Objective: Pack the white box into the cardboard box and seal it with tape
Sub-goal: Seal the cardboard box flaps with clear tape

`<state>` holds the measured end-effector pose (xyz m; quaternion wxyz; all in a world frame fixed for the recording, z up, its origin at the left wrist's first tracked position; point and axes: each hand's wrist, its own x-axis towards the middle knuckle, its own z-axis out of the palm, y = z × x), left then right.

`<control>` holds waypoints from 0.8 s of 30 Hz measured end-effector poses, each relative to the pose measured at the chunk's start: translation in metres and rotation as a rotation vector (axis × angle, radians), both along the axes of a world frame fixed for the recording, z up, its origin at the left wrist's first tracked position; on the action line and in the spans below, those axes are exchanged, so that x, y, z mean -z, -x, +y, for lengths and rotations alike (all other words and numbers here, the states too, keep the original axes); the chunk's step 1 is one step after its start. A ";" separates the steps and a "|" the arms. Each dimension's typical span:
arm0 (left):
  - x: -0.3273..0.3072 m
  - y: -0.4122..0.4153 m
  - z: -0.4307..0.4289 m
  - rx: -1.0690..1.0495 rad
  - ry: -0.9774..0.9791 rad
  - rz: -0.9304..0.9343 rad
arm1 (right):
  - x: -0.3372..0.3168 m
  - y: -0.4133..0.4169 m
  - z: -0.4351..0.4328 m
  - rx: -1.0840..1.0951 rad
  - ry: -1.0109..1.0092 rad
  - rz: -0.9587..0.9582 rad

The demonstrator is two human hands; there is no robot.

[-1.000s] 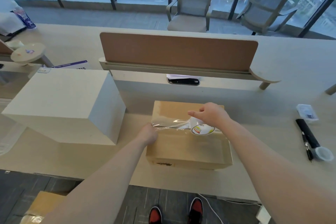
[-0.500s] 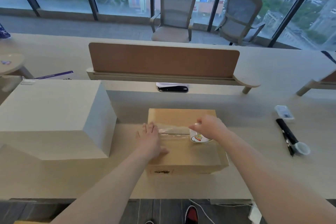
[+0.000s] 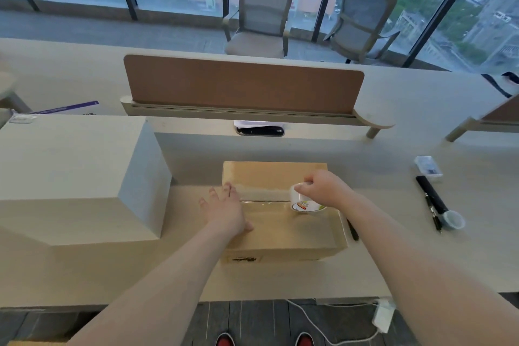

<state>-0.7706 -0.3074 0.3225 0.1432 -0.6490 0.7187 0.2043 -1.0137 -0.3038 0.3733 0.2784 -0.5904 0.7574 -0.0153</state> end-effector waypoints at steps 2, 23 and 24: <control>-0.001 0.002 -0.001 -0.014 -0.016 -0.007 | -0.001 -0.002 -0.003 -0.037 -0.027 0.016; -0.010 0.101 0.042 -0.117 0.117 -0.016 | -0.007 0.086 -0.009 -0.147 0.011 -0.309; -0.009 0.104 0.041 -0.109 0.135 -0.024 | -0.006 0.086 -0.009 -0.172 0.030 -0.281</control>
